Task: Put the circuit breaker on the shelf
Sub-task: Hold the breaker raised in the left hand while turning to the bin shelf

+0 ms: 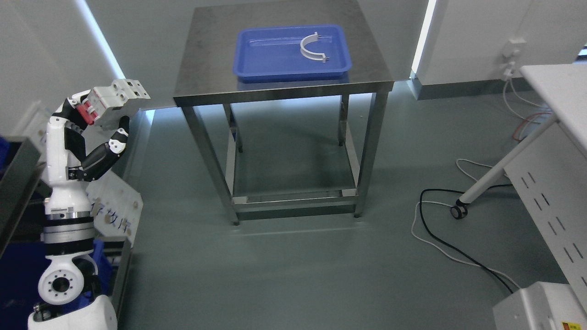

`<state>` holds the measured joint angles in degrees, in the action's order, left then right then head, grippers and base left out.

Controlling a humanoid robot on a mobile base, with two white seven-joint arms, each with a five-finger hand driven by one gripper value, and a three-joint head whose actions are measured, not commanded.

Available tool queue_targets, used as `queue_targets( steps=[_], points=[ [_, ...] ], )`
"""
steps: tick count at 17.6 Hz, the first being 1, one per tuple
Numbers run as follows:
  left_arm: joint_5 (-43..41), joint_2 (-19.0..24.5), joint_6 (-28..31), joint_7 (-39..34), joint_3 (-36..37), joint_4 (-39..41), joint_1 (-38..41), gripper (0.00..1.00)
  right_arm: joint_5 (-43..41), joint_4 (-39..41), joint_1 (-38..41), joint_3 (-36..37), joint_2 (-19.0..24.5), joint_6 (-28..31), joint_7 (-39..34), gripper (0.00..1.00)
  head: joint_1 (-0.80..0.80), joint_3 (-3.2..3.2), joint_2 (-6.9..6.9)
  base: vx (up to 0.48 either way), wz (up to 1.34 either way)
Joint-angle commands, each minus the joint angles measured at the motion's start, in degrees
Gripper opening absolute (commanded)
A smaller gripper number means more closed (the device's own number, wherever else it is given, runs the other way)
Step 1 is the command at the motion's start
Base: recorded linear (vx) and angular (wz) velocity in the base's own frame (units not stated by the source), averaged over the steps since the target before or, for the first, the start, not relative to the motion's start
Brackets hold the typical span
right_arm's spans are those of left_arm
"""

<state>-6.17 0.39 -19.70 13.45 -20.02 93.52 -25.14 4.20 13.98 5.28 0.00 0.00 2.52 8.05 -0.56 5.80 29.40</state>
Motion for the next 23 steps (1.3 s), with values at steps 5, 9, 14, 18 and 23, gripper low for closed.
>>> queue_targets(
  steps=[5, 9, 14, 18, 23],
  points=[
    [0.02, 0.61, -2.27, -0.01, 3.05, 0.34, -1.66, 0.15, 0.02, 0.0, 0.0, -1.14, -1.0, 2.05, -0.23, 1.0, 0.0, 0.0, 0.0, -0.351, 0.66],
    [-0.07, 0.61, -1.48, -0.44, 5.08, 0.26, -5.7, 0.15, 0.02, 0.0, 0.0, -1.14, -1.0, 2.05, -0.31, 1.0, 0.0, 0.0, 0.0, -0.246, 0.97],
    [-0.24, 0.61, 2.81, -0.45, 4.29, 0.08, -7.99, 0.15, 0.02, 0.0, 0.0, -1.14, -1.0, 2.05, -0.22, 1.0, 0.0, 0.0, 0.0, -0.171, 1.22],
    [-1.73, 1.8, 5.29, -0.27, 4.03, -1.76, -11.33, 0.15, 0.02, 0.0, 0.0, -1.14, -1.0, 2.05, -0.23, 1.0, 0.0, 0.0, 0.0, -0.096, 1.13],
    [-8.91, 14.43, 5.11, 2.35, 8.92, -16.85, -17.04, 0.15, 0.02, 0.0, 0.0, -1.14, -1.0, 2.05, -0.22, 1.0, 0.0, 0.0, -0.01, -0.02, 0.78]
  ],
)
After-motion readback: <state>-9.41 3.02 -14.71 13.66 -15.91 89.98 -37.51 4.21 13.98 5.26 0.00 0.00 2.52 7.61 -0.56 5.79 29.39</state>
